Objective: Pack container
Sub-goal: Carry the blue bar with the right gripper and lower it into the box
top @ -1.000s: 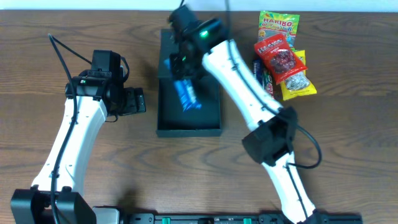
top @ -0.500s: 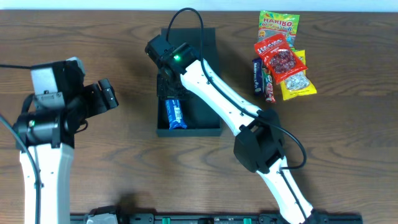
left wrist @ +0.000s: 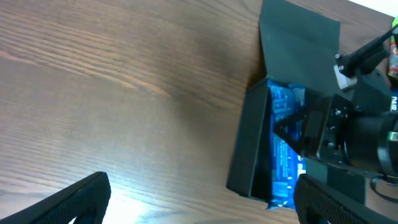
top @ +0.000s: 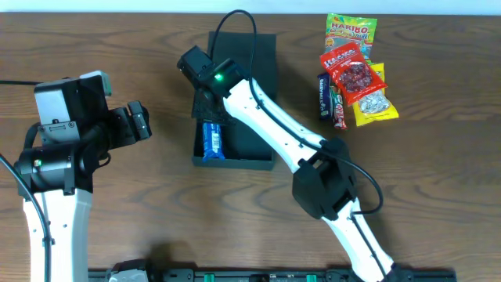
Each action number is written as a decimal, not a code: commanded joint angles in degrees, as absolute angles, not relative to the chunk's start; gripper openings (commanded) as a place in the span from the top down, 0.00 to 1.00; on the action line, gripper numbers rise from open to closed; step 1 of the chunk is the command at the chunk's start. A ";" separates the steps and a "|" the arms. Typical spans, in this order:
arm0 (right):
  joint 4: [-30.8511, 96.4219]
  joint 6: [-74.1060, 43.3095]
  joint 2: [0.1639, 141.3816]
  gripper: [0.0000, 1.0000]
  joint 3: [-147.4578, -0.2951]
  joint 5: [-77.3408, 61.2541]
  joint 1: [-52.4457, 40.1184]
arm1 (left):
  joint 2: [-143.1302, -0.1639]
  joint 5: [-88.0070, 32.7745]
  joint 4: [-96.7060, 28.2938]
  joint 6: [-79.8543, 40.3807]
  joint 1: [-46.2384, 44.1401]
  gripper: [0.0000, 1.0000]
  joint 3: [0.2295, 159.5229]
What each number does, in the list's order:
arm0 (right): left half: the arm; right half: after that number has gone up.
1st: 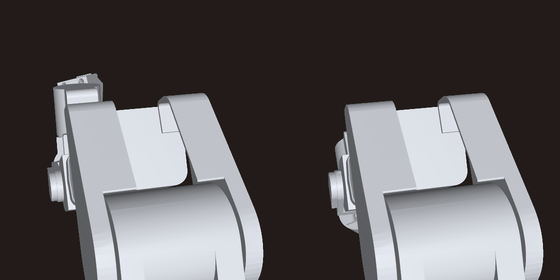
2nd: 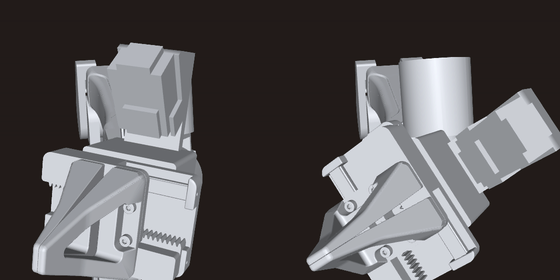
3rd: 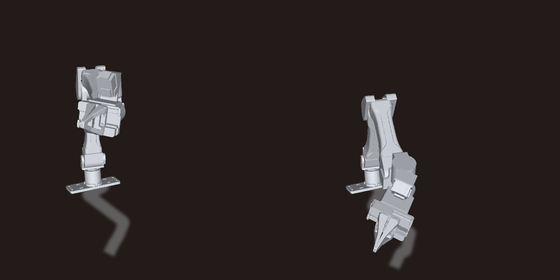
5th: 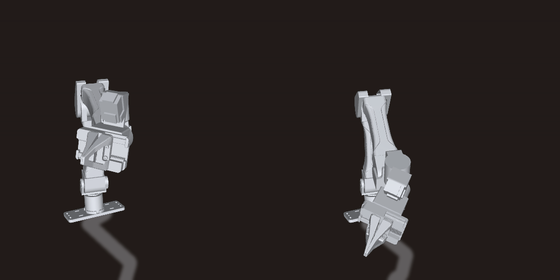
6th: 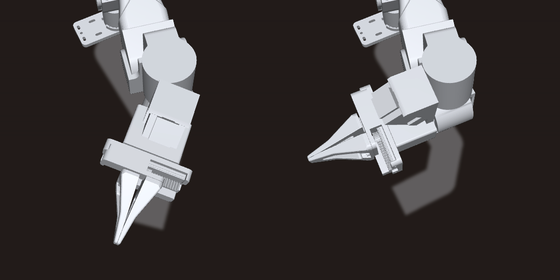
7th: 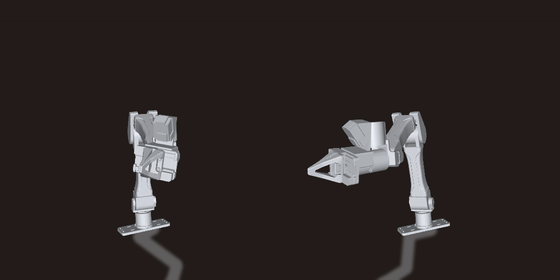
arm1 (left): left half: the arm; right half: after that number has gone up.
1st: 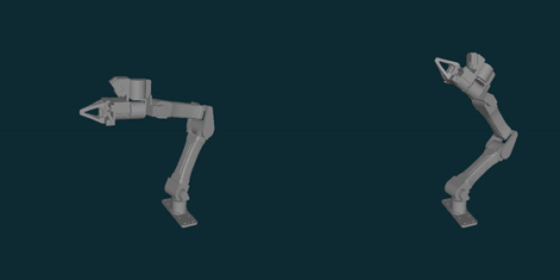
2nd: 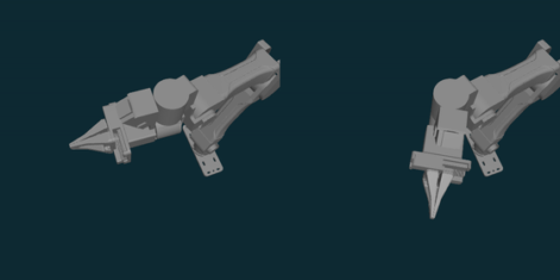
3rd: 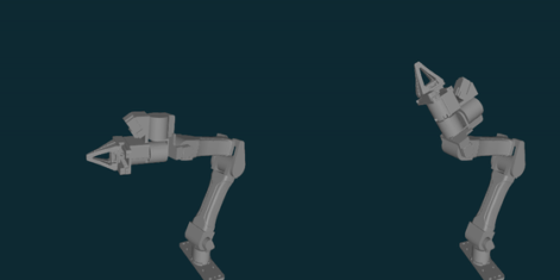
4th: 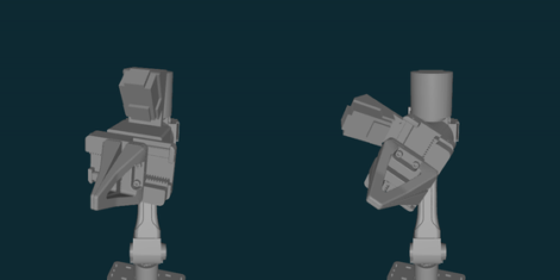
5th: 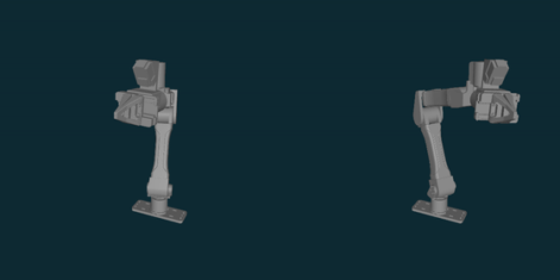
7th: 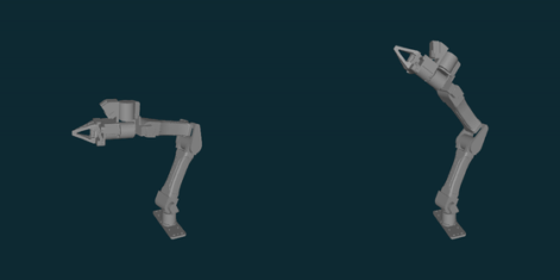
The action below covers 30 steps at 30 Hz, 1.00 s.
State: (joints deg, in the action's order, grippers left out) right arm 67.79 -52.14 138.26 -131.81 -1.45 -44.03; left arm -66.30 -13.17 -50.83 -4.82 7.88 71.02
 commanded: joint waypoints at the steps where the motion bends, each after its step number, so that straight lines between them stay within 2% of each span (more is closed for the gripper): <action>1: 67.46 -55.42 136.11 0.62 -131.46 -1.08 -45.15 | -65.89 -13.58 -50.81 -3.79 8.23 0.05 71.85; 2: 67.48 -55.90 136.11 0.58 -131.46 -1.06 -45.04 | -65.89 -13.58 -50.81 -3.79 8.25 0.05 71.85; 3: 67.46 -56.45 136.11 0.41 -131.46 -1.10 -44.93 | -65.89 -13.58 -50.83 -3.79 8.25 0.05 71.85; 6: 67.46 -56.97 136.09 0.11 -131.46 -2.20 -44.84 | -65.89 -13.58 -51.11 -3.79 8.25 0.05 71.83; 7: 67.46 -56.97 136.07 0.06 -131.46 -2.48 -44.84 | -65.89 -13.58 -51.18 -3.79 8.23 0.05 71.83; 9: 67.51 -56.93 135.74 0.05 -131.55 -3.53 -44.64 | -65.89 -13.56 -51.20 -3.75 8.23 0.05 71.75; 11: 67.72 -56.01 134.65 0.10 -131.57 -3.68 -44.14 | -66.00 -13.54 -51.20 -3.27 8.25 0.05 71.40; 13: 68.01 -53.98 133.14 0.20 -131.57 -3.46 -43.44 | -66.13 -13.54 -51.07 -3.16 8.25 0.05 70.85; 16: 68.03 -50.41 130.15 0.45 -131.57 -3.42 -42.17 | -66.59 -13.56 -50.87 -3.16 8.25 0.05 70.24; 18: 67.81 -46.85 127.76 0.73 -131.57 -3.44 -41.30 | -67.02 -13.58 -50.87 -3.16 8.25 0.05 70.24; 20: 67.85 -43.59 127.02 0.96 -131.57 -3.49 -41.21 | -67.20 -13.58 -50.89 -3.16 8.25 0.05 70.24; 30: 77.84 -33.50 131.98 0.99 -131.44 -7.64 -43.79 | -67.22 -13.56 -50.94 -3.16 8.25 0.05 70.24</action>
State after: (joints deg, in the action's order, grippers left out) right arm 77.12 -37.60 129.88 -131.59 -6.57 -42.50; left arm -66.96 -13.19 -50.96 -4.16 7.88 70.74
